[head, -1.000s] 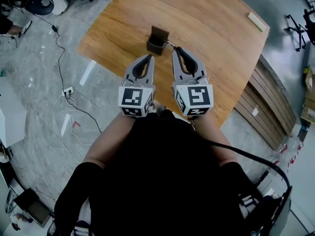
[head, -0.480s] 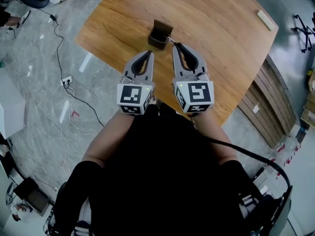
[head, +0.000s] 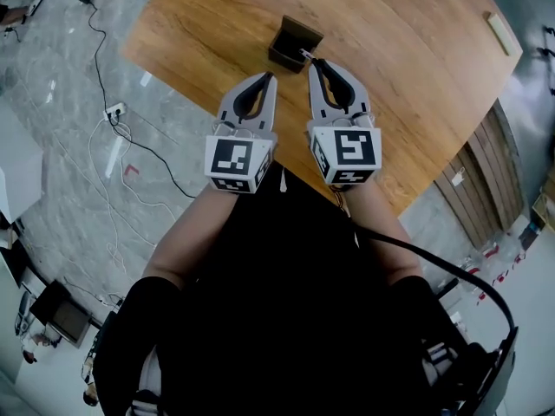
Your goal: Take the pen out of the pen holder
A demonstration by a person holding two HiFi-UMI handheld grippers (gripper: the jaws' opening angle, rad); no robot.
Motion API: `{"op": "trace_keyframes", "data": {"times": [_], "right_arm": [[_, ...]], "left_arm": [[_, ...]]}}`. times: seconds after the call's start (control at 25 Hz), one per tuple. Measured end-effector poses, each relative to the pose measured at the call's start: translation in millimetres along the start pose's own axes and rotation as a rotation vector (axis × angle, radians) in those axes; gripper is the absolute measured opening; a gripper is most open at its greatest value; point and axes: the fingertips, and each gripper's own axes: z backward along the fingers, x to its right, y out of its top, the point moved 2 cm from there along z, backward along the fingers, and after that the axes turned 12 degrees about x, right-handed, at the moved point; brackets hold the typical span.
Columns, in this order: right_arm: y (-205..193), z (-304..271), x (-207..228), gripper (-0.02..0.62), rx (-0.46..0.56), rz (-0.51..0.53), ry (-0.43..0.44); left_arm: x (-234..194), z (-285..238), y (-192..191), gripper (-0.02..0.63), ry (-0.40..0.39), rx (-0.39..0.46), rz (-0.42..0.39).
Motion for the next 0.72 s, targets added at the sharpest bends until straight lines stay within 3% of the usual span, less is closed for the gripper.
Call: {"op": "trace_keyframes", "data": {"times": [0.32, 0.72], "right_arm": [[-43, -20, 6, 0.017, -0.071, -0.025, 0.009], [-66, -26, 5, 0.017, -0.103, -0.036, 0.011]], "left_arm": [[-8, -16, -23, 0.000, 0.004, -0.044, 0.012], [-10, -18, -36, 0.000, 0.010, -0.069, 0.018]]}}
